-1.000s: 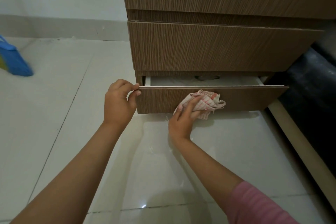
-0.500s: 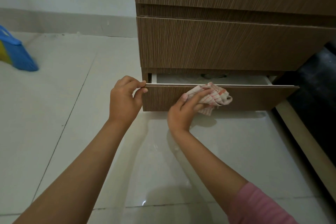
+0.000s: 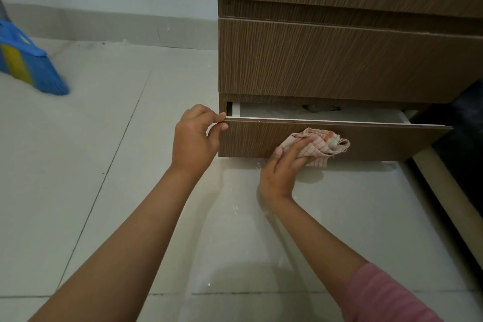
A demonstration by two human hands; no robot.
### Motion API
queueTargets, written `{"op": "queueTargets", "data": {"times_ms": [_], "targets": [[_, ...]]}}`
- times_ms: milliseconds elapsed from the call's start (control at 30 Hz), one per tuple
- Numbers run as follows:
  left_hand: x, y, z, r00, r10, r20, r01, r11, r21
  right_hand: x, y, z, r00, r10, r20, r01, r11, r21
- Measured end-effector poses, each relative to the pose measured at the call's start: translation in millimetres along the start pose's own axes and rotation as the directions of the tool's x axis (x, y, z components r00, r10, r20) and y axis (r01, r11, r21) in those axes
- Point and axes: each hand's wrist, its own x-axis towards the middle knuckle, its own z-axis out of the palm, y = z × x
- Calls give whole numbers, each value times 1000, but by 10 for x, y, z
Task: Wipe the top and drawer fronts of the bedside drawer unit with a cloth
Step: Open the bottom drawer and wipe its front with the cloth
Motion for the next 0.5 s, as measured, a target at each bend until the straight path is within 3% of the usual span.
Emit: {"op": "queueTargets", "data": {"times_ms": [233,500], "targets": [[-33,-168,-59,998,-60,21,61,998,-27,-77,-416,334,995,-55,-82,60,996,64],[15,-115,-73,998,-45,48,46,999,-25,-319,-450,540,984,-175,-26,176,983,60]]}}
